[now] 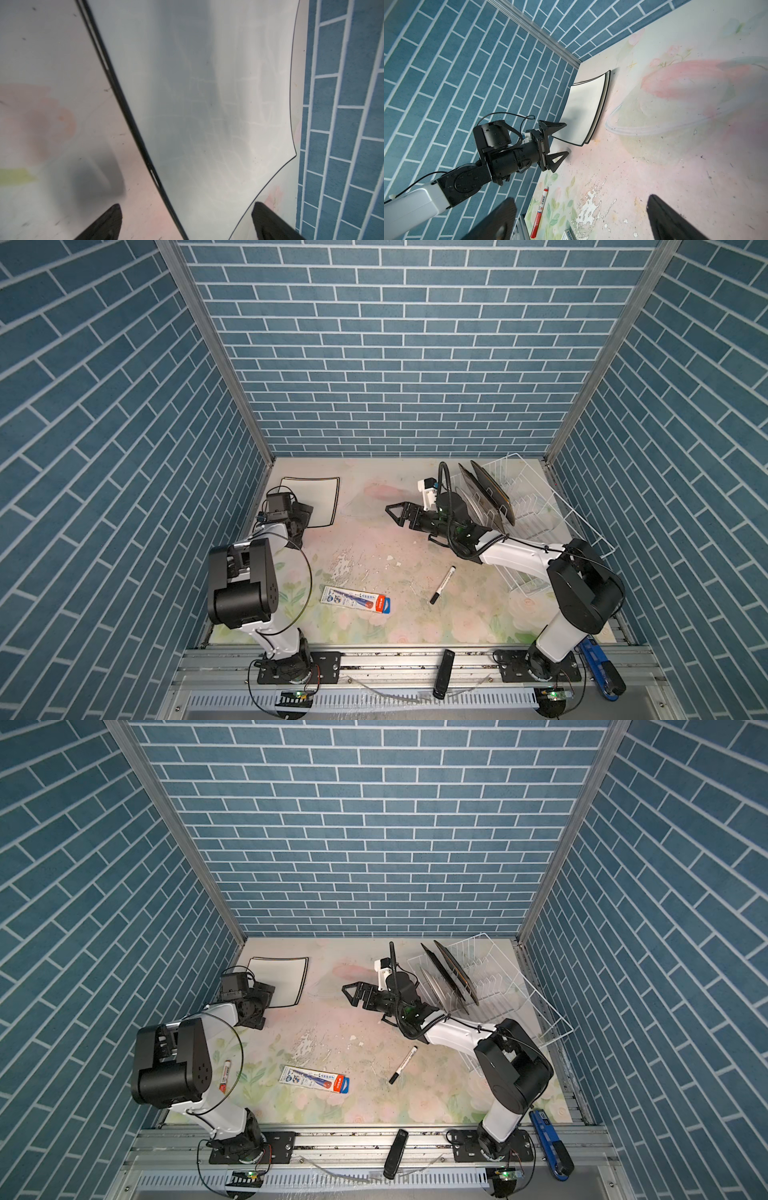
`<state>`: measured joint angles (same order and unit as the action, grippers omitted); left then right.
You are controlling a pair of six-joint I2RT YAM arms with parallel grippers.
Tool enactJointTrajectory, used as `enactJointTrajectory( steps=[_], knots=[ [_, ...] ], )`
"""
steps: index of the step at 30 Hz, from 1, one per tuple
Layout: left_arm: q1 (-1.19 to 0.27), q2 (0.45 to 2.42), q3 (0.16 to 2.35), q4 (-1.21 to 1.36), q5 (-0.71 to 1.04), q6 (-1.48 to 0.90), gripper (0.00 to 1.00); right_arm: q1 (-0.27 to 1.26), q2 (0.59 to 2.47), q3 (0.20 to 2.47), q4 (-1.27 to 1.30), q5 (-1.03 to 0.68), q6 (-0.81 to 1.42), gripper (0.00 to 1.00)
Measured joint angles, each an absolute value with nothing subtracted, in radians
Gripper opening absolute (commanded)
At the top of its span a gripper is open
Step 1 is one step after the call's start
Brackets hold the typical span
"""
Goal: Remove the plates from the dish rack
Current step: 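Open the left gripper and release the white square plate onto the stack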
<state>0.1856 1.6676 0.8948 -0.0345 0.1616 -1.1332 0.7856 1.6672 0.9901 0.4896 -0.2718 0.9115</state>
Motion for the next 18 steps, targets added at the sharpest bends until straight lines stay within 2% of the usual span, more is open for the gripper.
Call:
enactJointTrajectory(
  steps=[18],
  knots=[
    [0.174,1.668,0.939,-0.028,0.177,-1.125,1.0,0.786,1.65,0.988,0.486,-0.253,0.912,0.99]
  ],
)
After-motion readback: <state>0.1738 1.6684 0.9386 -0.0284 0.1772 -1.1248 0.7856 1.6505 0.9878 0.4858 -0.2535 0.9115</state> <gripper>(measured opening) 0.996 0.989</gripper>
